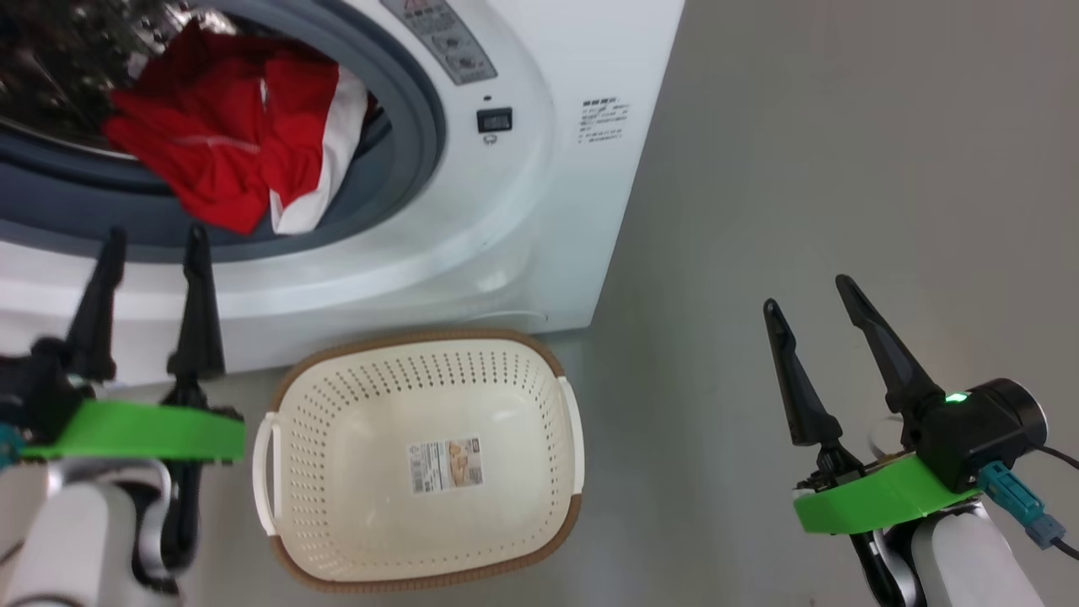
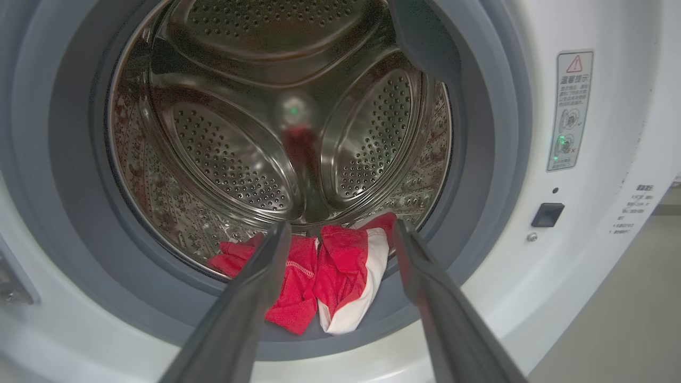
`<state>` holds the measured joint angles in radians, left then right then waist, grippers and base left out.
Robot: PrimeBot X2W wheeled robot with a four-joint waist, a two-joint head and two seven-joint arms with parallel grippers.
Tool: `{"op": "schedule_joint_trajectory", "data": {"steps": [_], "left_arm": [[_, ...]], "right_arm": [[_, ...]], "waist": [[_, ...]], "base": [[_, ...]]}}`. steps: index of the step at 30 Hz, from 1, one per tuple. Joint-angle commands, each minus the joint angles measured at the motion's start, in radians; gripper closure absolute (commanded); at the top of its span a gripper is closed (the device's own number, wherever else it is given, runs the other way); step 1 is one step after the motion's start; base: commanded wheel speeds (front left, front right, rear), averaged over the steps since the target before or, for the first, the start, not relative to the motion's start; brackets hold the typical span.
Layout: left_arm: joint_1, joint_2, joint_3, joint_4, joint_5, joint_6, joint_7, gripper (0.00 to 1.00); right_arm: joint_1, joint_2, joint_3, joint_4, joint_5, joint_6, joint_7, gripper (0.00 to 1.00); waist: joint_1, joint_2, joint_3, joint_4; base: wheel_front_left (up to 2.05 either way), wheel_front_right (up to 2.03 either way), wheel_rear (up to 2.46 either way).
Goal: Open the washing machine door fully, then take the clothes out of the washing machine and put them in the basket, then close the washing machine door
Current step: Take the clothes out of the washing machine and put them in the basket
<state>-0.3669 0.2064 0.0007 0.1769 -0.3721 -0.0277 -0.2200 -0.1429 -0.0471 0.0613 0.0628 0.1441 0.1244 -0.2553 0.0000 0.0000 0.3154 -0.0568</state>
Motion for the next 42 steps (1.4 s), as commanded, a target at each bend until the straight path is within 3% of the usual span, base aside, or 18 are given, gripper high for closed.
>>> {"op": "schedule_joint_trajectory", "data": {"steps": [1,15,27,42], "left_arm": [[-0.048,0.04,0.034,-0.009,0.007,0.002,0.003,0.0],[-0.38,0.099,0.023,0.241,-0.001,-0.016,0.039,0.0],[-0.608,0.128,-0.049,0.487,0.017,-0.046,0.167,0.0],[-0.787,0.203,-0.127,0.698,0.078,-0.041,0.355,0.0]], "right_arm": [[-0.028,-0.003,0.027,-0.032,-0.003,0.006,-0.006,0.0],[-0.079,-0.003,0.037,-0.053,-0.029,0.006,-0.006,0.0],[-0.116,-0.003,0.059,-0.044,-0.034,0.006,-0.006,0.0],[-0.153,-0.003,0.093,-0.024,0.009,0.006,-0.006,0.0]], "waist": [[0.0,0.0,0.051,0.01],[0.0,0.0,0.202,0.004],[0.0,0.0,0.267,0.002],[0.0,0.0,0.309,-0.042]], "base": [[0.0,0.0,0.0],[0.0,0.0,0.0],[0.0,0.0,0.0],[0.0,0.0,0.0]]}}
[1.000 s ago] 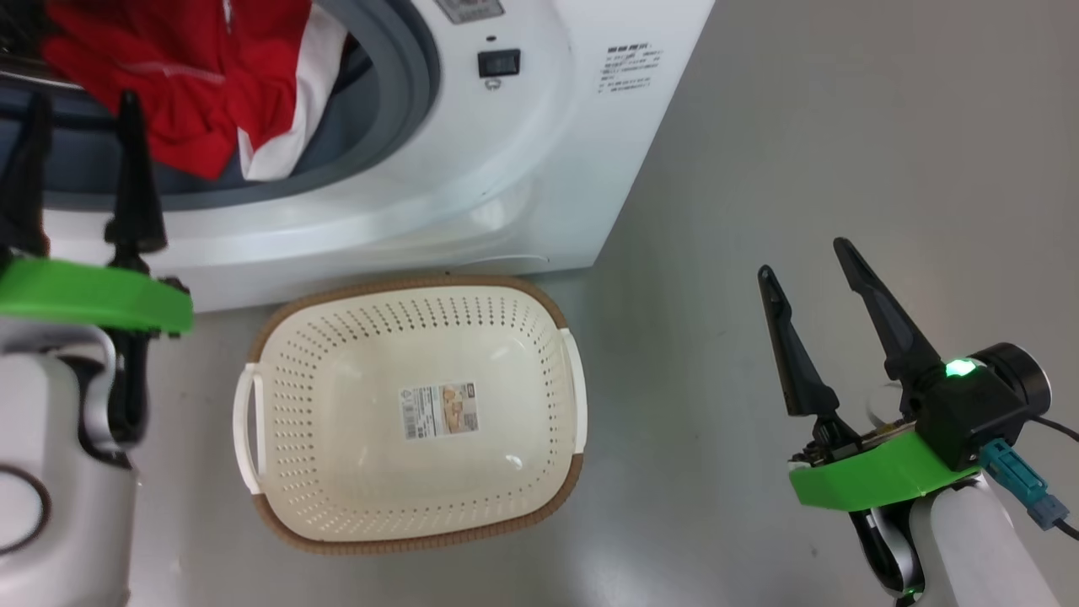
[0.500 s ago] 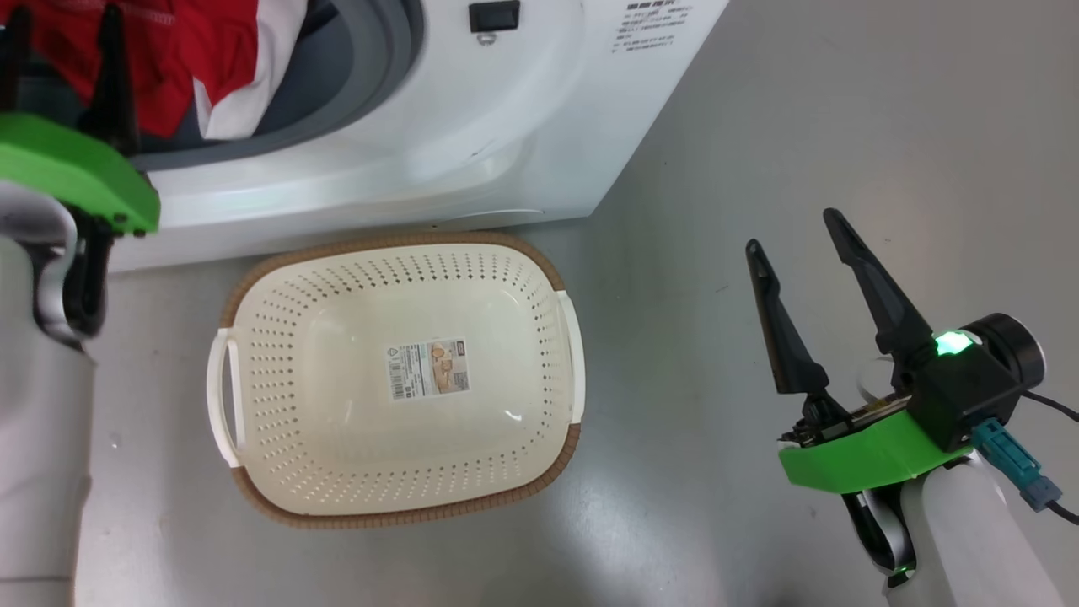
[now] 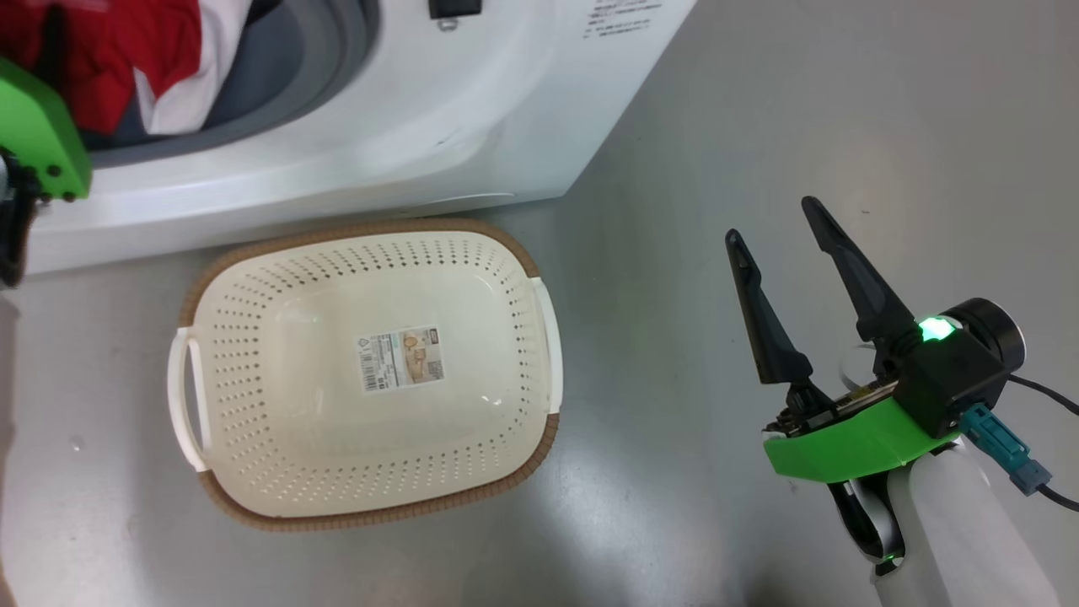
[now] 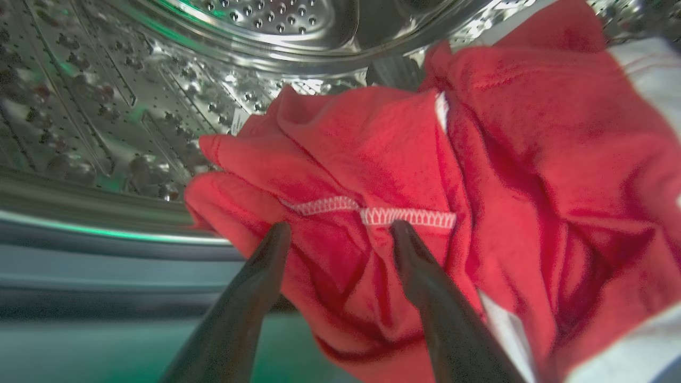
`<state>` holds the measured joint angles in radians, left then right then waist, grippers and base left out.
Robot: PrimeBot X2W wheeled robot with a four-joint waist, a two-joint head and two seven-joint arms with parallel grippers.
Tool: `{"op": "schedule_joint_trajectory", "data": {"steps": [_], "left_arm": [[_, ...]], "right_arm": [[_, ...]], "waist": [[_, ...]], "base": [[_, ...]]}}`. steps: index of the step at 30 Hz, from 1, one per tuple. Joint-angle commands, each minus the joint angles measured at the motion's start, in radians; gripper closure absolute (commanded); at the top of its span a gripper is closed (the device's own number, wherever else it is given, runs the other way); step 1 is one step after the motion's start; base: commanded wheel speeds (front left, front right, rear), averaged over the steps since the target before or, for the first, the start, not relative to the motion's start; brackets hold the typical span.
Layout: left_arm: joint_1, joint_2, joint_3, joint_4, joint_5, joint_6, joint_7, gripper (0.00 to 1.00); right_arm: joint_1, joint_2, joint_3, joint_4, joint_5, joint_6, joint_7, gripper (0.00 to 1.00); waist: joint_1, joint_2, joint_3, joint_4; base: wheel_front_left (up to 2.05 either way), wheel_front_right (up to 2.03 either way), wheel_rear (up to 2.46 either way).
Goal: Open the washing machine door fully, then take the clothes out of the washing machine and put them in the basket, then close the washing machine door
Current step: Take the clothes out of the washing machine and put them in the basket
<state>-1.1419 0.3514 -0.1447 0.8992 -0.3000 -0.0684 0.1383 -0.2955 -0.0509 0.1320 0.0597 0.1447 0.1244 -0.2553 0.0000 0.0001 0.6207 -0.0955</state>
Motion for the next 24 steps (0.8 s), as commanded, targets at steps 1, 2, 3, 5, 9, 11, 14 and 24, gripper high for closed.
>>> {"op": "schedule_joint_trajectory", "data": {"steps": [1,2,3,5,9,11,14,24], "left_arm": [[-0.016,0.063,0.016,-0.013,0.007,0.0,0.005,0.0],[-0.019,0.069,0.013,-0.003,0.009,0.0,0.013,0.0],[-0.023,0.075,0.011,0.005,0.012,0.001,0.017,0.0],[-0.029,0.083,0.007,0.021,0.011,-0.001,0.029,0.0],[-0.039,0.092,0.002,0.045,0.006,-0.008,0.043,0.0],[-0.042,0.094,-0.001,0.054,0.003,-0.012,0.044,0.0],[-0.045,0.09,-0.006,0.066,-0.008,-0.022,0.047,1.0],[-0.03,0.062,-0.001,0.05,-0.073,-0.05,-0.006,1.0]], "right_arm": [[0.0,0.001,0.022,-0.02,0.012,0.006,-0.006,0.0],[-0.001,0.001,0.024,-0.02,0.014,0.006,-0.006,0.0],[-0.001,0.001,0.024,-0.02,0.016,0.006,-0.006,0.0],[-0.002,0.001,0.024,-0.021,0.02,0.006,-0.006,0.0],[-0.007,0.001,0.023,-0.023,0.025,0.006,-0.006,0.0],[-0.009,0.001,0.023,-0.023,0.026,0.006,-0.006,0.0],[-0.01,0.001,0.021,-0.021,0.029,0.006,-0.006,0.0],[-0.012,0.001,0.016,-0.013,0.033,0.006,-0.006,0.0]], "waist": [[0.0,-0.0001,0.006,-0.007],[0.0,-0.0001,0.009,-0.011],[0.0,-0.0001,0.011,-0.014],[0.0,-0.0001,0.016,-0.02],[0.0,-0.0001,0.023,-0.027],[0.0,-0.0001,0.024,-0.028],[0.0,-0.0001,0.024,-0.027],[0.0,-0.0001,0.012,-0.012]], "base": [[0.0,0.0,0.0],[0.0,0.0,0.0],[0.0,0.0,0.0],[0.0,0.0,0.0],[0.0,0.0,0.0],[0.0,0.0,0.0],[0.0,0.0,0.0],[0.0,0.0,0.0]]}}
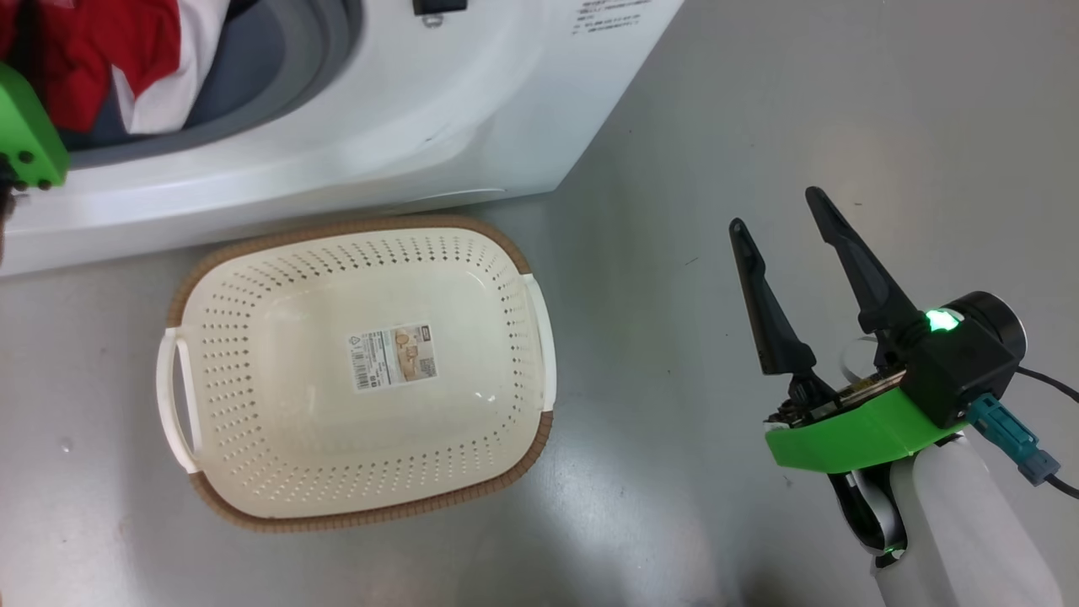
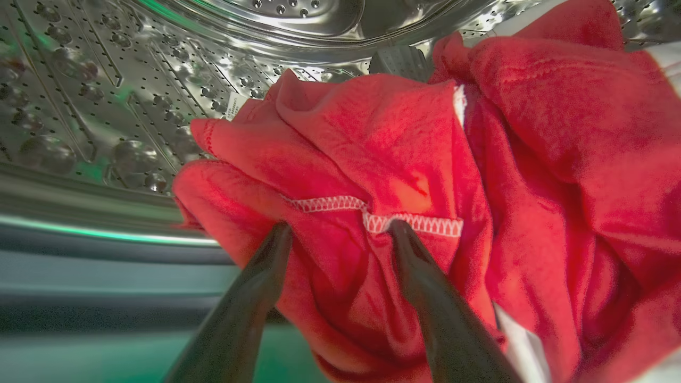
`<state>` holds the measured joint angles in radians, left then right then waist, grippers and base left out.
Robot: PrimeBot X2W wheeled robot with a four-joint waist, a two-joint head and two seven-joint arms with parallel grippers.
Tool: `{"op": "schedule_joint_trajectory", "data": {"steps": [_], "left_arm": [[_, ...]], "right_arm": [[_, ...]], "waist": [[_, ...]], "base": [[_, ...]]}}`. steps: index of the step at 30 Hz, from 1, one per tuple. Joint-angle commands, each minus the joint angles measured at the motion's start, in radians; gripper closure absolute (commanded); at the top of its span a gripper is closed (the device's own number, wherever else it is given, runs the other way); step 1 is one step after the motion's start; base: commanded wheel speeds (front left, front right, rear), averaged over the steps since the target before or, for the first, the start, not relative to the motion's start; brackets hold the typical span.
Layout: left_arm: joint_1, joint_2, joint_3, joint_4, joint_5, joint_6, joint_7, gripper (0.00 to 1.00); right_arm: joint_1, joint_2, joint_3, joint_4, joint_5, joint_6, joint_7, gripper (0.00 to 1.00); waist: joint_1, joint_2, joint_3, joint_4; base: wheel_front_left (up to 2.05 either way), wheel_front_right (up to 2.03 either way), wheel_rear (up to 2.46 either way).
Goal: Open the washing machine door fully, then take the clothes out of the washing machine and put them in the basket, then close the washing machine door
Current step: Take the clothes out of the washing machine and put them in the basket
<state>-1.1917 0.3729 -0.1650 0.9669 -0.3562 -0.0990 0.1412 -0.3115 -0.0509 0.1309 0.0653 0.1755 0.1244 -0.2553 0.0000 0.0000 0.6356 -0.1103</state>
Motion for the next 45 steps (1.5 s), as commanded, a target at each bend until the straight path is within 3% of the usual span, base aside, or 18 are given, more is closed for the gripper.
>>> {"op": "schedule_joint_trajectory", "data": {"steps": [1,28,45], "left_arm": [[0.023,0.039,0.017,-0.022,-0.023,-0.021,-0.015,1.0],[0.141,0.022,-0.037,-0.104,-0.085,-0.03,-0.199,1.0],[0.398,0.009,-0.013,-0.29,-0.124,-0.003,-0.358,1.0]], "right_arm": [[0.004,0.001,0.016,-0.017,0.002,0.006,-0.006,0.0],[0.02,0.001,0.02,0.022,0.029,0.006,-0.006,0.0],[0.079,0.001,0.016,0.056,0.017,0.006,-0.006,0.0]], "waist": [[0.0,0.0,-0.005,0.005],[0.0,0.0,-0.118,0.004],[0.0,0.0,-0.278,0.024]], "base": [[0.0,0.0,0.0],[0.0,0.0,0.0],[0.0,0.0,0.0]]}}
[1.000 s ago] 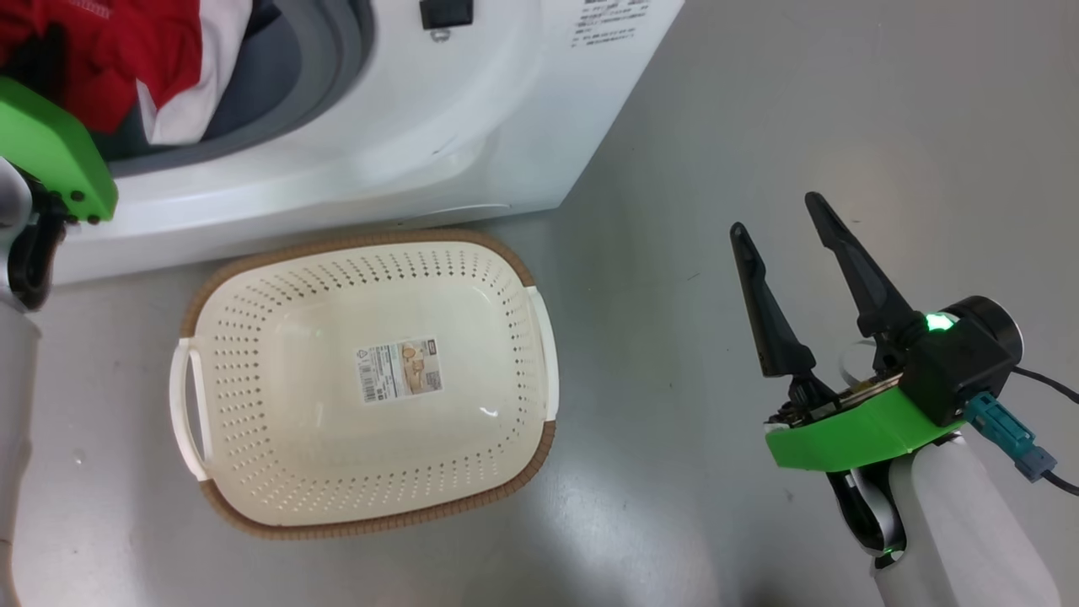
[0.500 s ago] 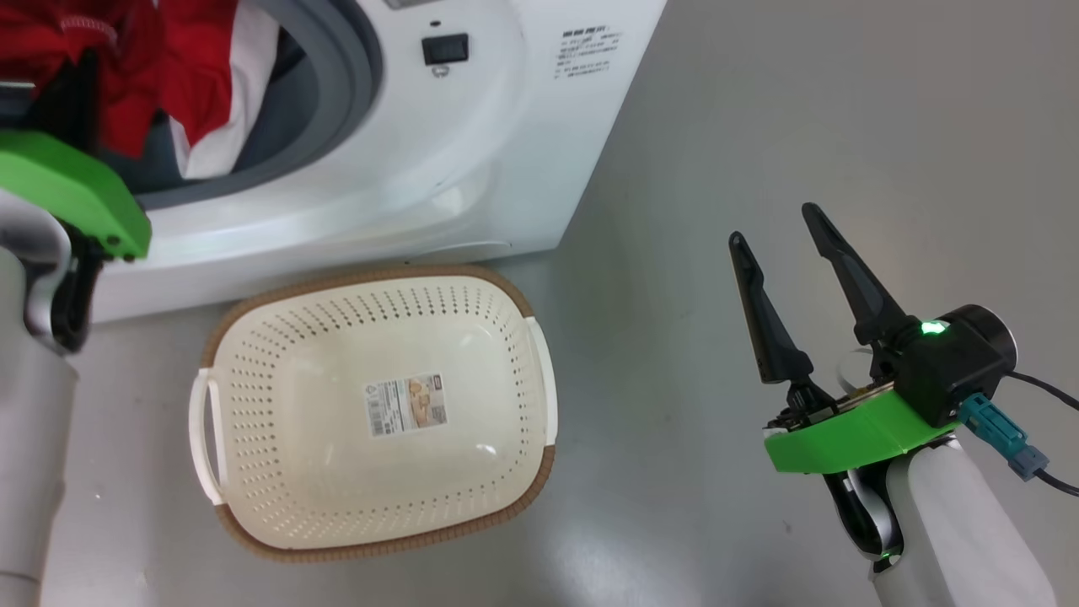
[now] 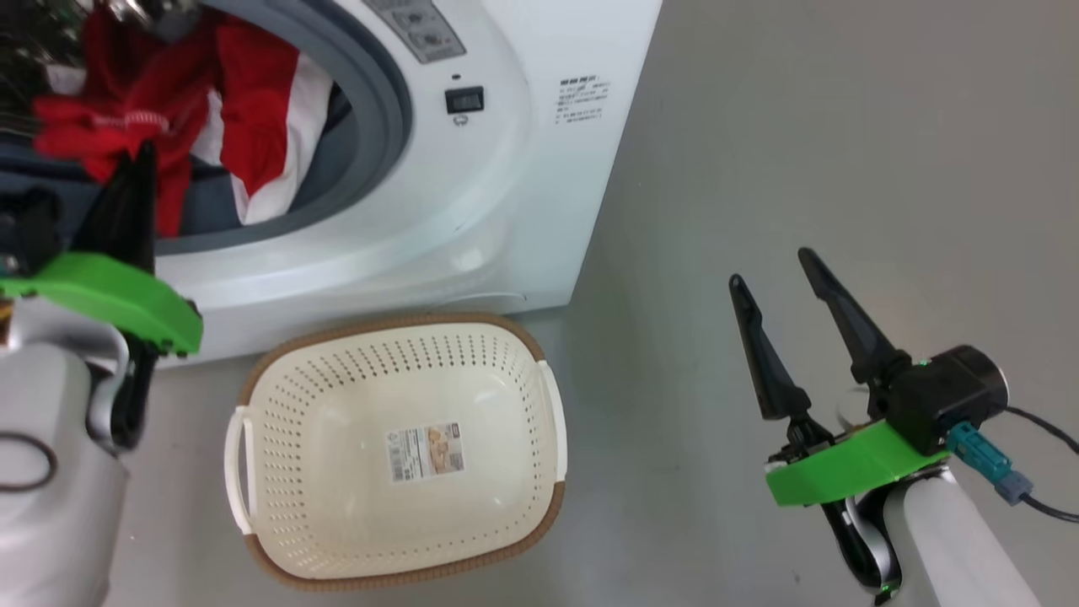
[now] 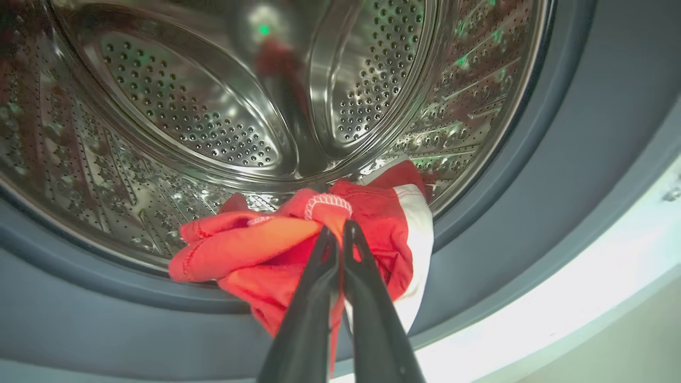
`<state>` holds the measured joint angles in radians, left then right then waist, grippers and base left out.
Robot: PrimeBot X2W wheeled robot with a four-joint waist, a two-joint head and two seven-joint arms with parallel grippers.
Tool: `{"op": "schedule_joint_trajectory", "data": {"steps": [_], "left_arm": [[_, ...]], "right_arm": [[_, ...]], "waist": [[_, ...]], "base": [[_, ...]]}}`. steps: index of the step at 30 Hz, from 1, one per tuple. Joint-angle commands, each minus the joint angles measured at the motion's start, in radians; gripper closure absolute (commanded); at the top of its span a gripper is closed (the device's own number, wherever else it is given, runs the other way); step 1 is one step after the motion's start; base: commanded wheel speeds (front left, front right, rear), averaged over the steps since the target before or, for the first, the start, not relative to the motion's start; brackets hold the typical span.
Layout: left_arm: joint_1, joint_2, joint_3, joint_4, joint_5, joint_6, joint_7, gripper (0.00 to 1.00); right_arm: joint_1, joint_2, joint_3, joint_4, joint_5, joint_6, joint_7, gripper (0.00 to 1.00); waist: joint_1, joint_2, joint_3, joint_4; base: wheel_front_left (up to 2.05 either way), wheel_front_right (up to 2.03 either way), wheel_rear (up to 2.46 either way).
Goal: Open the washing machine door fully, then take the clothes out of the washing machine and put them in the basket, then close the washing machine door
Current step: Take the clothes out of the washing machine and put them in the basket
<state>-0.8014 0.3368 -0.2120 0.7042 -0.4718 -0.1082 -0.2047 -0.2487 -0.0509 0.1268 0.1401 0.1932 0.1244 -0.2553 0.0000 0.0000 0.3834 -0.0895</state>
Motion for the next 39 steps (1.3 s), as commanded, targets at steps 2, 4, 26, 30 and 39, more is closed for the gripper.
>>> {"op": "schedule_joint_trajectory", "data": {"steps": [2,4,26,30,39], "left_arm": [[0.044,0.043,0.042,-0.057,-0.012,0.019,-0.024,1.0],[0.079,0.039,0.049,-0.087,-0.015,0.029,-0.034,1.0],[0.41,0.017,0.075,-0.434,0.001,0.116,-0.049,1.0],[0.462,0.019,0.077,-0.513,-0.003,0.135,-0.034,1.0],[0.569,0.017,0.078,-0.702,-0.008,0.185,0.001,1.0]], "right_arm": [[0.024,0.001,0.02,-0.015,-0.001,0.006,-0.006,0.0],[0.031,0.001,0.018,-0.013,-0.003,0.006,-0.006,0.0],[0.082,0.001,0.017,0.009,-0.001,0.006,-0.006,0.0],[0.085,0.001,0.015,0.009,0.002,0.006,-0.006,0.0],[0.094,0.001,0.012,0.01,0.004,0.006,-0.006,0.0]], "waist": [[0.0,0.0,-0.044,0.004],[0.0,0.0,-0.06,0.005],[0.0,0.0,-0.188,0.006],[0.0,0.0,-0.198,0.006],[0.0,0.0,-0.219,0.004]], "base": [[0.0,0.0,0.0],[0.0,0.0,0.0],[0.0,0.0,0.0],[0.0,0.0,0.0],[0.0,0.0,0.0]]}}
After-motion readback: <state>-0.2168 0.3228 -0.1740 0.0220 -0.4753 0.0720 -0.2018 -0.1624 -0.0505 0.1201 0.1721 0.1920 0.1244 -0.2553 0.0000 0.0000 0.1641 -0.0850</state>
